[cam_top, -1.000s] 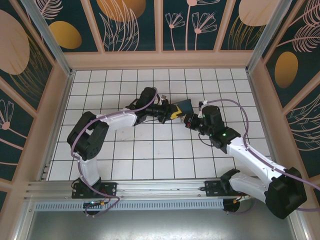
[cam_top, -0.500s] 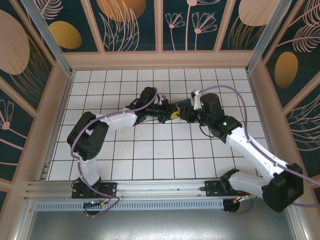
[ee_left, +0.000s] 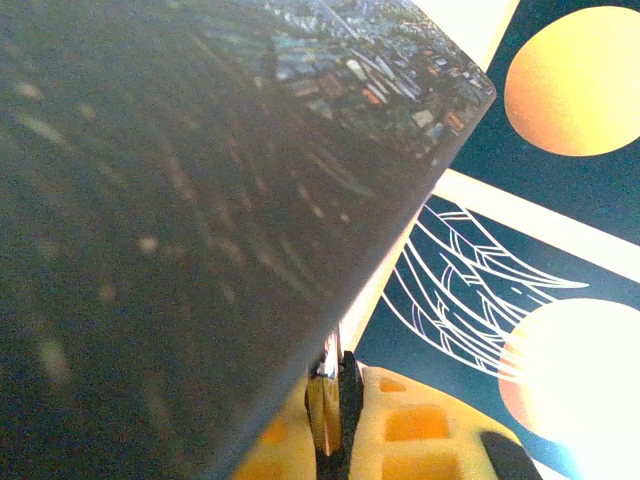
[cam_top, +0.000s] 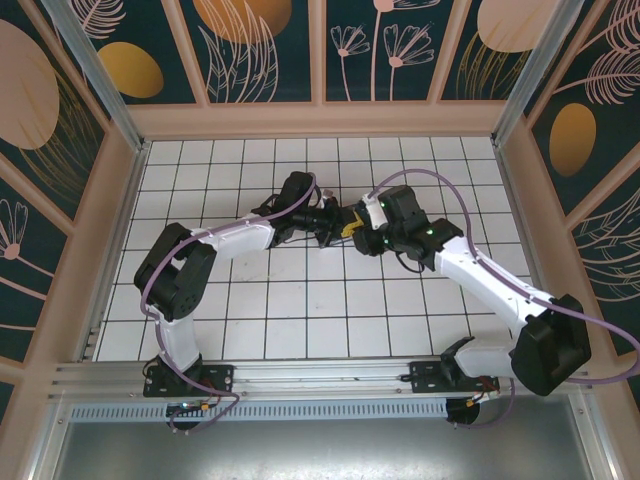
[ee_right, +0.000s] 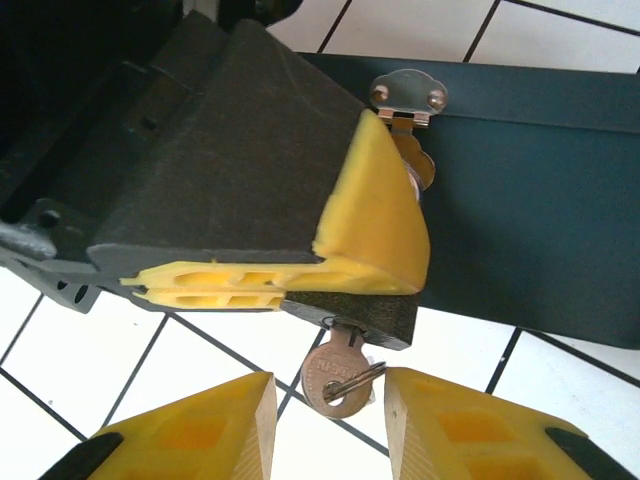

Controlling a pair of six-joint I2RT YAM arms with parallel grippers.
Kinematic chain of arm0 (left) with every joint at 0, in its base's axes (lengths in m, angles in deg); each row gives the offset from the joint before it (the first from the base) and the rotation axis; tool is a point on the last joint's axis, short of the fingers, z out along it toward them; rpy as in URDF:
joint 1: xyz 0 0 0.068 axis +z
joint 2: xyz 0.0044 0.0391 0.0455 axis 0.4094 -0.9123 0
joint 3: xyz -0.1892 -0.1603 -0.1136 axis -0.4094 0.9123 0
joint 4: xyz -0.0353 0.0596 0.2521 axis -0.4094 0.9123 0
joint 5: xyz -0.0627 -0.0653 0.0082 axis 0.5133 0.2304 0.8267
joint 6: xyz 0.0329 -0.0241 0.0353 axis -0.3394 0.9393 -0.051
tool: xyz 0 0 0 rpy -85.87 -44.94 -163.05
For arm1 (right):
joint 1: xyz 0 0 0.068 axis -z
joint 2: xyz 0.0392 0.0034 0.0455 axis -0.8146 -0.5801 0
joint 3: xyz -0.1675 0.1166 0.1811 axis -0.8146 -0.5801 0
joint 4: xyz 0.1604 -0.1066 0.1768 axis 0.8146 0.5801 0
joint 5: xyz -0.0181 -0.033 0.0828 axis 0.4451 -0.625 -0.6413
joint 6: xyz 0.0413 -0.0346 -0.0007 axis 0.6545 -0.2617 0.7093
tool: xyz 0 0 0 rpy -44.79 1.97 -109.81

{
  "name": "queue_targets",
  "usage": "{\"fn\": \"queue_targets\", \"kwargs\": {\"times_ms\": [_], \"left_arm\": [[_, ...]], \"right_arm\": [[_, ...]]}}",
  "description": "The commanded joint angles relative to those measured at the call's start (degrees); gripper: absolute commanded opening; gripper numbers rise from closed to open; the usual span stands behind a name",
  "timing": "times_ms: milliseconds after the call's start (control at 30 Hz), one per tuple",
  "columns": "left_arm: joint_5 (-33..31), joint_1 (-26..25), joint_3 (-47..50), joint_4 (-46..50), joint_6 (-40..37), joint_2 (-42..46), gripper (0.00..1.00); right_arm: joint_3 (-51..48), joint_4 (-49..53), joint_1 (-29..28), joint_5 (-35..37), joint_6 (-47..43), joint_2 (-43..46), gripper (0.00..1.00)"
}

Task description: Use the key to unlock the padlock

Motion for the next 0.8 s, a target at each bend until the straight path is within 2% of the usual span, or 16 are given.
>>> {"fn": "queue_targets", "kwargs": {"times_ms": [0,133,200,367,600,767], "left_arm": [[1.3,-0.1,-2.5,-0.6,-0.4,-0.8,0.00],[1.5,-0.2,-3.1,-0.3,-0.6,-1.2,0.00],[1.6,-0.2,-3.4,0.3,-1.0,-1.4,0.00],[1.9,-0.2,-3.3,0.7,-1.1,-1.8,0.00],[2.1,-0.1,-3.2,0.5,-0.8,-1.9,0.00],[2.2,-0.1,-3.1,0.7,-0.8,-1.5,0.00]], "right_arm": [[2.7,1.9,-1.8,4.4,-2.1,-0.8,0.34],[4.2,2.7,-3.7,10.7,-2.8,-1.3,0.35],[5.0,3.1,-4.1,12.4,-3.1,-1.1,0.38],[7.8,5.3,-4.3,13.1,-3.8,-1.7,0.41],[8.5,7.4,-5.8,12.4,-7.3,-1.9,0.33],[9.7,11.0,-7.7,14.5,-9.8,-2.5,0.33]]}}
